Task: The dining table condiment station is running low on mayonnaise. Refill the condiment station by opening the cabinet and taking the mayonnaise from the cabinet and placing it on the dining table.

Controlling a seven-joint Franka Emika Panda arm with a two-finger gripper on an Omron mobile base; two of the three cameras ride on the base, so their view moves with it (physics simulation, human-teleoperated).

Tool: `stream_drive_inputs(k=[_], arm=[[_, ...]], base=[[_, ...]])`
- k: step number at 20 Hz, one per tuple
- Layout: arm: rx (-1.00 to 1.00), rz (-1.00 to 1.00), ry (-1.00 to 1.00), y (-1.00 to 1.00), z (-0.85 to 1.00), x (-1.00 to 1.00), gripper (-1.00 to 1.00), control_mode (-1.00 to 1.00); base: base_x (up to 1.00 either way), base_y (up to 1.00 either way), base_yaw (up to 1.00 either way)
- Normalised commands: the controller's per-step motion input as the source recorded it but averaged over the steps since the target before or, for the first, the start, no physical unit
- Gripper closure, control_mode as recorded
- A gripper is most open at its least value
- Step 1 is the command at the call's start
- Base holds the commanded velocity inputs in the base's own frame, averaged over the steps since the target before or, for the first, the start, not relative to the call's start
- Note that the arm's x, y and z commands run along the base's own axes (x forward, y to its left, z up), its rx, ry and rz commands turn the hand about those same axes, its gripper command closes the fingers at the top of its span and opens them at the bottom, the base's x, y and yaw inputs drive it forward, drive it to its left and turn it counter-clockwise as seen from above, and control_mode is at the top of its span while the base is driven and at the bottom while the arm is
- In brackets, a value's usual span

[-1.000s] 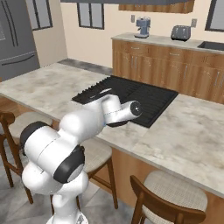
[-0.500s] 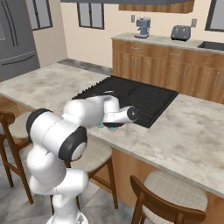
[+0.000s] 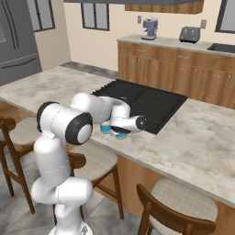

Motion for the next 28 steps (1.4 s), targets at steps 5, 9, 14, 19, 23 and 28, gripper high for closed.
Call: stream_drive_inputs(k=[5, 9, 14, 19, 23, 28], arm=[[0.0, 0.05, 0.0, -0.19, -0.46, 0.28, 1.0, -1.0], [0.0, 0.05, 0.0, -0.13, -0.43, 0.29, 1.0, -1.0], [0.0, 0.06, 0.0, -0.01, -0.43, 0.13, -1.0, -1.0], [0.0, 0.1, -0.04, 0.05, -0.24, -0.16, -1.0, -1.0], [0.0, 0.07, -0.03, 0.0, -0.04, -0.3, -1.0, -1.0], [0.0, 0.02, -0.02, 0.0, 0.0, -0.25, -1.0, -1.0]], base=[[0.0, 0.0, 0.0], [0.0, 0.0, 0.0], [0.0, 0.0, 0.0], [0.0, 0.0, 0.0], [0.0, 0.0, 0.0], [0.0, 0.0, 0.0]])
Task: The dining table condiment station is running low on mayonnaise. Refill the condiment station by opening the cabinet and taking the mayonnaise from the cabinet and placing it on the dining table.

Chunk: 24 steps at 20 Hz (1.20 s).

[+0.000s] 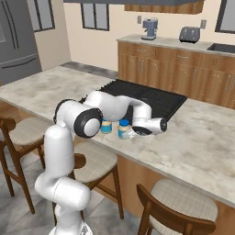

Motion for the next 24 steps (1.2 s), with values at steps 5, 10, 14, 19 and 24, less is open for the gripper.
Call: stream_drive_inputs(k=[5, 10, 14, 19, 24], arm=[[0.0, 0.0, -0.07, 0.0, 0.14, -0.5, -1.0, -1.0], [-0.02, 0.06, -0.25, 0.07, 0.68, -0.8, -1.0, -1.0], [-0.06, 0.16, -0.36, 0.29, 0.97, -0.74, -1.0, -1.0], [-0.05, 0.2, -0.32, 0.4, 1.0, -0.62, -1.0, -1.0], [-0.03, 0.2, -0.12, 0.54, 1.0, -0.29, -1.0, -1.0]], base=[[0.0, 0.0, 0.0], [0.0, 0.0, 0.0], [0.0, 0.0, 0.0], [0.0, 0.0, 0.0], [0.0, 0.0, 0.0]])
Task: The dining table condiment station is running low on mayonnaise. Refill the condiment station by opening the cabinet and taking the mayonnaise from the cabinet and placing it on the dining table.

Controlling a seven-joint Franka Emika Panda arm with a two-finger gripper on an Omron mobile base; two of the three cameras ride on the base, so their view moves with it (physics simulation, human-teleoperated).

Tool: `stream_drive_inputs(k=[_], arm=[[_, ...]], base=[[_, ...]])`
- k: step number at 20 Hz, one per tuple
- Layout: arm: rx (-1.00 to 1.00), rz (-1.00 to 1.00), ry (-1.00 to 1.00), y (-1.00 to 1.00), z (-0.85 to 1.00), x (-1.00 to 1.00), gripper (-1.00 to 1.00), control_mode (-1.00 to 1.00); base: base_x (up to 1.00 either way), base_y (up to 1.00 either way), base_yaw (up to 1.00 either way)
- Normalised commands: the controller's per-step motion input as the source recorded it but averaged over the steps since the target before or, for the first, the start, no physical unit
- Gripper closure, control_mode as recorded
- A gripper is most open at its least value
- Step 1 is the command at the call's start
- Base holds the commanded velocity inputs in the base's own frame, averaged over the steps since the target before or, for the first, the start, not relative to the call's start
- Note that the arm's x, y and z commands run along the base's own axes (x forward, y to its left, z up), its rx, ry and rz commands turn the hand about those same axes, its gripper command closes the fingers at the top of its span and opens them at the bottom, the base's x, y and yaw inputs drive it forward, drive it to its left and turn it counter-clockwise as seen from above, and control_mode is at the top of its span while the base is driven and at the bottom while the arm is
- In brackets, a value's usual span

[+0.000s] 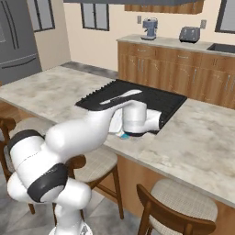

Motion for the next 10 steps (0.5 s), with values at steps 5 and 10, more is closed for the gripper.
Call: stream_drive_inputs(k=[5, 10], arm=[[-0.08, 0.16, -0.07, 0.61, 0.96, -0.26, -1.0, -1.0], [-0.17, 0.04, -0.13, 0.64, 0.46, -0.39, -1.0, -1.0]], base=[[0.0, 0.0, 0.0], [0.0, 0.0, 0.0]])
